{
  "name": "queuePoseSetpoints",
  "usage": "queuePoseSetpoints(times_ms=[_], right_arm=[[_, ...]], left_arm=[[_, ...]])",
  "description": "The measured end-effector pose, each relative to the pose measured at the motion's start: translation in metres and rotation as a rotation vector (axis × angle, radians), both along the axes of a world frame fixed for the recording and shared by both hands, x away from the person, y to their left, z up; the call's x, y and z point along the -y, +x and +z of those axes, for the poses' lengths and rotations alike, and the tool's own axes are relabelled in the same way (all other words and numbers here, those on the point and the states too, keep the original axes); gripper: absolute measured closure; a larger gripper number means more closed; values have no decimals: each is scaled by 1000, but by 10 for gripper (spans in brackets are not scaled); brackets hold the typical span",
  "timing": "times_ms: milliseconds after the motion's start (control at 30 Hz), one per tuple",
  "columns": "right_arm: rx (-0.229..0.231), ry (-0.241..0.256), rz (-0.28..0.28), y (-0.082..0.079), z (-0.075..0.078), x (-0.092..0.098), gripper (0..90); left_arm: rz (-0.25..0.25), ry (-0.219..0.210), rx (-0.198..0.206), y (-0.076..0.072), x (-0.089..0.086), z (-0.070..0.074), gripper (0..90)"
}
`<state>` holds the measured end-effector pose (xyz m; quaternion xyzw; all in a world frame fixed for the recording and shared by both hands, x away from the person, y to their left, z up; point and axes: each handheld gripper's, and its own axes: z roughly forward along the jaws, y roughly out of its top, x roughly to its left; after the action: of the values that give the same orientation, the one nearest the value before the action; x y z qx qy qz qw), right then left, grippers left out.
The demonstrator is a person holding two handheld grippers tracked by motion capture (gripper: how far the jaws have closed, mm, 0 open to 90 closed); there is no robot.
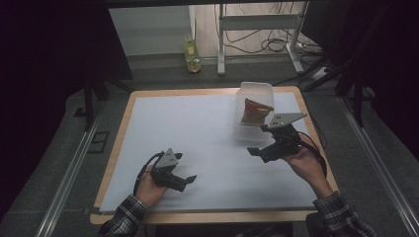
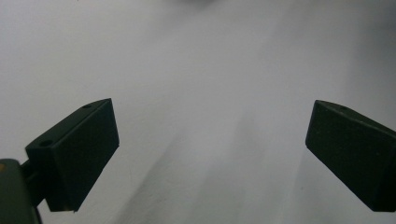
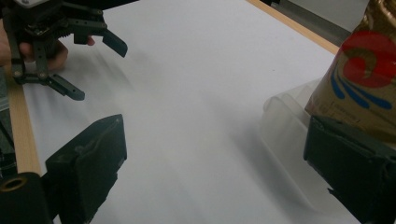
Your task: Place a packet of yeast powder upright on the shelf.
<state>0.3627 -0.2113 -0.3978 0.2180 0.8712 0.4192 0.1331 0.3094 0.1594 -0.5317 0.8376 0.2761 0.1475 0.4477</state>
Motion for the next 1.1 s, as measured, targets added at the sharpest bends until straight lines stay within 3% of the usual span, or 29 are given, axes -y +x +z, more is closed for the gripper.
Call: queuePoseSetpoints(times_ms=[600, 733, 1100], right_arm=[[2, 7, -38, -21, -24, 15, 29], [-19, 4, -44, -23, -29, 20, 28], [20, 8, -55, -31, -46, 30, 17]], left_arm=[[1, 0, -3, -1, 0, 0, 28], [2, 0, -3, -1, 0, 0, 28], [2, 0, 2, -1, 0, 0, 28]])
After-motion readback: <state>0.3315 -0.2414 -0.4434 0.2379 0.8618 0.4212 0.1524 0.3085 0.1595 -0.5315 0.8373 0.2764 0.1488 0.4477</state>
